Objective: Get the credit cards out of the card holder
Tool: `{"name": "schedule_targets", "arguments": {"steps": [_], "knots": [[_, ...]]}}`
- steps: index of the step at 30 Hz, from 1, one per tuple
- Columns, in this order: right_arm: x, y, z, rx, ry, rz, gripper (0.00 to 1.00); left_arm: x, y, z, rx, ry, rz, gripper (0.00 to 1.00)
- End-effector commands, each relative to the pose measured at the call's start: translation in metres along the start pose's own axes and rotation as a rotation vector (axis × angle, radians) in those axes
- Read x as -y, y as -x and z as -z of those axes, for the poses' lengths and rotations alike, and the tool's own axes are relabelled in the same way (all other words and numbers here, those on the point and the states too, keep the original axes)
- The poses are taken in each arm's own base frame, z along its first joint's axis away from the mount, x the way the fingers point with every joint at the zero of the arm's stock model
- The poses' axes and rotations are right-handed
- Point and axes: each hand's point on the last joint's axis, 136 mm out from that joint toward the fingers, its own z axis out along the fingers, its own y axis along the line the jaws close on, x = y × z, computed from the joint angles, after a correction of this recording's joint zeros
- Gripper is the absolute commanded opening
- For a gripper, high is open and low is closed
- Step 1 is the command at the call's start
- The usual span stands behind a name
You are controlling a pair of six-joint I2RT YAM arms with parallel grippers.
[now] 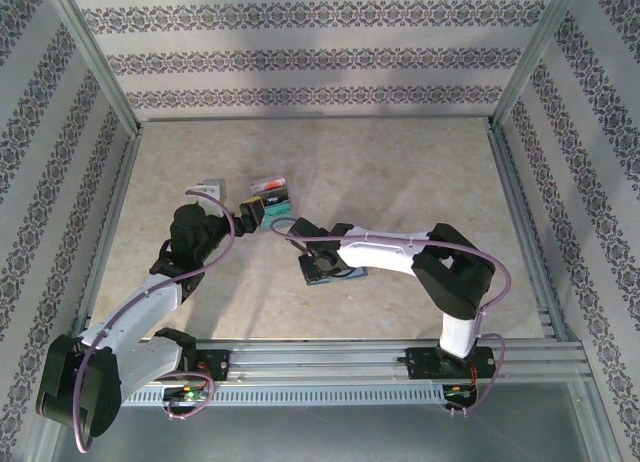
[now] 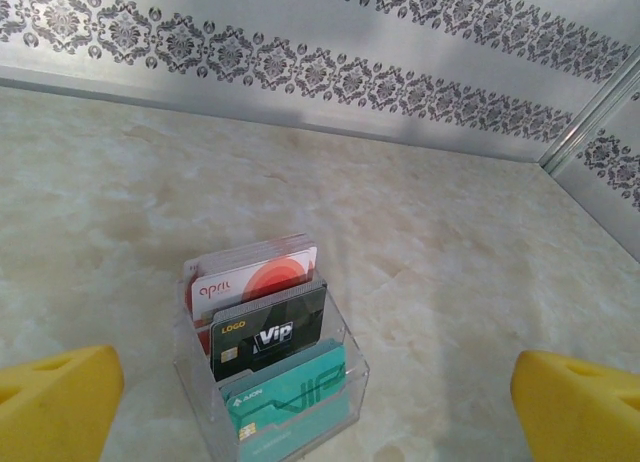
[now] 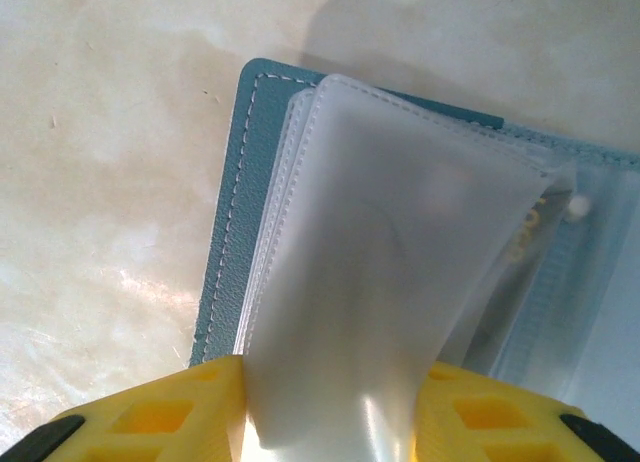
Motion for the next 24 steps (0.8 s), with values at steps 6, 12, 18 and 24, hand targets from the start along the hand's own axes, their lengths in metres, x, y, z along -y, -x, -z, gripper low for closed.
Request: {"name": "schedule_targets", "arguments": {"steps": [6,12,18,24], "knots": [[0.0049,0.0014,0.0113,0.031,0.042,-0.047,0.44,0.0117,0.0049,0.0002,-0.01,-0.052,-0.021,1.0],[0.0024,0.0044,0.0149,0.051,0.074,-0.052,0.46,0.0141,0.0078,0.0012,-0.014,-0.058,-0.03,0.99],[0.0031,0.0048,0.0141,0.051,0.076,-0.054,0.42,0.0154,0.0075,0.0012,-0.02,-0.064,-0.032,1.0],[0.0066,0.0039,0.0111,0.041,0.064,-0.053,0.41,0.0158,0.0086,0.0008,-0.018,-0.065,-0.033,1.0]]}}
